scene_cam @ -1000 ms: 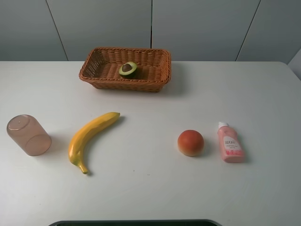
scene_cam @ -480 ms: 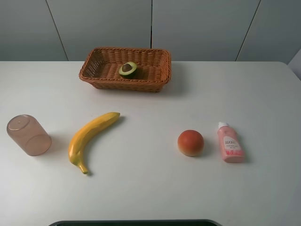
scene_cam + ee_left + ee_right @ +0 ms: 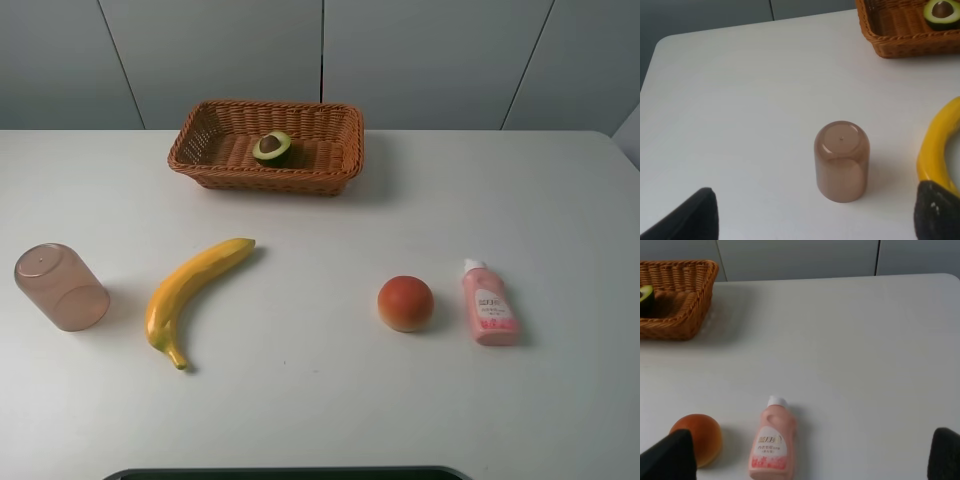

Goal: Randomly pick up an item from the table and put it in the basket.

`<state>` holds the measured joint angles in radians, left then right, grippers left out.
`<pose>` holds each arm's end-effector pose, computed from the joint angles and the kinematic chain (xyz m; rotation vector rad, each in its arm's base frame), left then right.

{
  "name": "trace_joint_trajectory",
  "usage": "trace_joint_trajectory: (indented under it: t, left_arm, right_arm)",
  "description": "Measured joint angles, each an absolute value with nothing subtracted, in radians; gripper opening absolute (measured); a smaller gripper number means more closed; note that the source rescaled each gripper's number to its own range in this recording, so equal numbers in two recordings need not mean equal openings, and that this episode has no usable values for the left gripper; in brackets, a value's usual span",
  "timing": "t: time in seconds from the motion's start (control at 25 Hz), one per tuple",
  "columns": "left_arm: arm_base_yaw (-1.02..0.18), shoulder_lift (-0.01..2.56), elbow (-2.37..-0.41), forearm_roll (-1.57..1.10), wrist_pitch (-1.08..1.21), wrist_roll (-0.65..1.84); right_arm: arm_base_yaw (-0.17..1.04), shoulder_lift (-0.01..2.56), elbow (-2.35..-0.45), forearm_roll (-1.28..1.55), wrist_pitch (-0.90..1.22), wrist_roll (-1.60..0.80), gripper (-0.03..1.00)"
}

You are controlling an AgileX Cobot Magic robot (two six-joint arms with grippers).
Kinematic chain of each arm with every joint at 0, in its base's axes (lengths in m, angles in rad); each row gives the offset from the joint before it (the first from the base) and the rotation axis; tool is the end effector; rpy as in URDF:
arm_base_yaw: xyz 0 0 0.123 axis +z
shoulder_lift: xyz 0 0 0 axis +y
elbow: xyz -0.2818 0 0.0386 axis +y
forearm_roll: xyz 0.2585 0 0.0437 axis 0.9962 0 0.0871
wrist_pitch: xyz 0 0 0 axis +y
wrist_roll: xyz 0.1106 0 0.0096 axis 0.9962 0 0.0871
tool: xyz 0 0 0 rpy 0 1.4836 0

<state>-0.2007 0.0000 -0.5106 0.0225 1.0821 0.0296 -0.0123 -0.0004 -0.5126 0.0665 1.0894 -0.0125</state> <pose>0.0206 -0.0019 0.2743 0.2347 2.0424 -0.0792 0.0199 0.0063 0.2744 -0.0049 2.0588 0.0644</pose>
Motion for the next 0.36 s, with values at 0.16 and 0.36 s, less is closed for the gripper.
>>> trace_joint_trajectory:
  t: [0.16,0.36]
  left_arm:
    - [-0.201,0.0,-0.511,0.023,1.082,0.03]
    - [-0.201,0.0,-0.511,0.023,1.082,0.032]
  right_arm:
    - [-0.012,0.0,-0.513,0.066,1.089,-0.012,1.0]
    - [-0.012,0.0,-0.513,0.066,1.089,-0.012,1.0]
